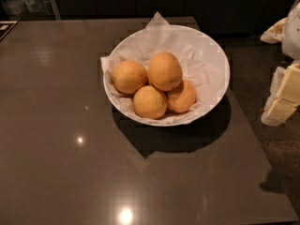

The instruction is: Pick orange from white bowl

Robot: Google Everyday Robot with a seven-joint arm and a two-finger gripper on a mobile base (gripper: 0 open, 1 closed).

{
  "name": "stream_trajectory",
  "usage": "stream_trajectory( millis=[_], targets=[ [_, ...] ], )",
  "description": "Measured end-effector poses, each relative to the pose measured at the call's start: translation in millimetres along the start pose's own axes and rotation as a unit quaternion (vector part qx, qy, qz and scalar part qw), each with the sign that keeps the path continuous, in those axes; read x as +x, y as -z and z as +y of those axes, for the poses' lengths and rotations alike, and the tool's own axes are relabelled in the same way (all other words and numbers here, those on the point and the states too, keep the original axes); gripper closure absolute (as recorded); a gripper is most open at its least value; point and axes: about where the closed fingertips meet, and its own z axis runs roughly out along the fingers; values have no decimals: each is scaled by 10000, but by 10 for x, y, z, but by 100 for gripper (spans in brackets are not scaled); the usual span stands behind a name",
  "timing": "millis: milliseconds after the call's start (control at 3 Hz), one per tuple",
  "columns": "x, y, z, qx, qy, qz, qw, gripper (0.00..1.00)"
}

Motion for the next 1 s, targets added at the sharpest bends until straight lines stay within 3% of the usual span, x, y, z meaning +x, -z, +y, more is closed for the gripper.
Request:
stream_trajectory(
  millis=[667, 1000],
  targets=[
    [-202, 102, -93, -51, 130, 68, 9999, 0],
    [-484, 84, -169, -254, 440, 110, 9986, 0]
  ],
)
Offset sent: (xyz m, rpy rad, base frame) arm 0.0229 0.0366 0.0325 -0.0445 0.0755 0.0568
